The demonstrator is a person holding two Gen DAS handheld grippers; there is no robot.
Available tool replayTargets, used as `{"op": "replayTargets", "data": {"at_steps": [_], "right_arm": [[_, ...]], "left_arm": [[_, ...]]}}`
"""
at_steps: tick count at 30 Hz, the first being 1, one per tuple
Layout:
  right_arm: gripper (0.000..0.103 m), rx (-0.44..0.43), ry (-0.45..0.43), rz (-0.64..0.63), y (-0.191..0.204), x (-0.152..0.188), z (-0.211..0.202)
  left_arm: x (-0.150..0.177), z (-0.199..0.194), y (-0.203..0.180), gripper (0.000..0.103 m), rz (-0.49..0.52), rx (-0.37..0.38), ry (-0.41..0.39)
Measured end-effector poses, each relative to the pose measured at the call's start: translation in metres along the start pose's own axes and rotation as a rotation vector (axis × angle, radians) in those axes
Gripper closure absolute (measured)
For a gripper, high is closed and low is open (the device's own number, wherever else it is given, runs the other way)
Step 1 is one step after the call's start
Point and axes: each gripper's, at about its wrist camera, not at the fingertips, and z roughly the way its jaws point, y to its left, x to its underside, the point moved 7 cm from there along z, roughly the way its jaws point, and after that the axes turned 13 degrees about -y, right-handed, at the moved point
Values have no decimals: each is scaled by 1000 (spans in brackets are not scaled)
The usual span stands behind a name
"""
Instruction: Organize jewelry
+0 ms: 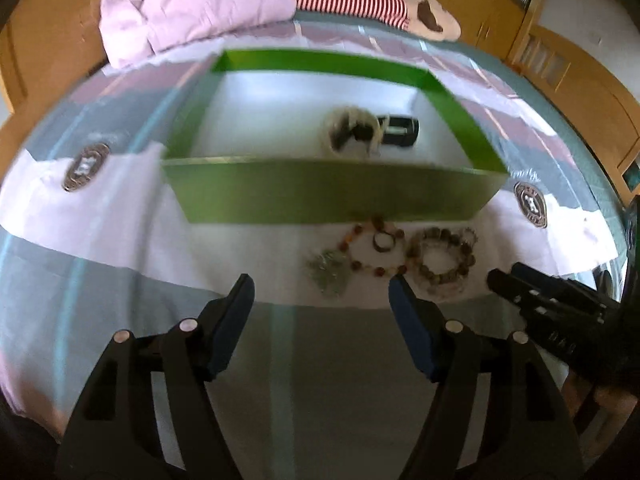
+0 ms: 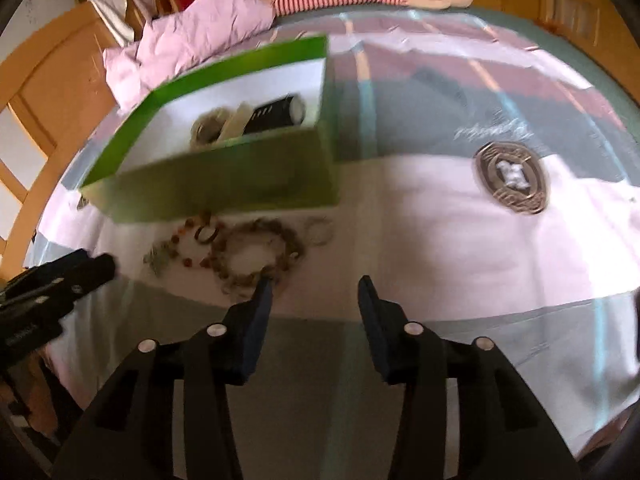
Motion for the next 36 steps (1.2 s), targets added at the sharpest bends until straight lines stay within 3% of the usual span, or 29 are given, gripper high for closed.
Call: {"op": "replayTargets", "data": {"at_steps": [4,5,8,9,13,15,19,26,28,30,32,35,36], "right_arm": [[62,9,-2,-10,15,-10,16],[62,14,3,-12,16,-11,20],[72,17,25,-9,18,-11,30],[81,18,32,-14,19,-10,32],[92,7,35,-40,19,-3,29],[92,-16,45,-34,20,2,23],[92,-73,70,-20,23,19,-1],[92,-161,96,-76,34,47,-43],[92,-119,74,-87,27,46,-49],[92,-58,39,-75,12,38,-53],[92,-17,17,-46,-3,33,-54],[91,61,-8,-33,-19,27,-54],[86,78,-7,-32,-22,26,-52]], "left_arm": [[-1,17,-10,38,19,0,9],[-1,22,-12,45,30,-2,21],[2,33,-13,59,40,-4,52],[4,36,-13,66,37,0,63],[9,38,-11,73,40,3,63],[12,35,-8,84,49,4,65],[21,23,0,91,28,26,81],[34,-13,18,91,16,22,68],[31,-20,21,86,12,14,54],[26,-23,19,68,15,12,35],[21,-22,14,60,25,12,22],[16,-12,3,49,45,15,21],[14,-6,-3,49,49,13,23]]}}
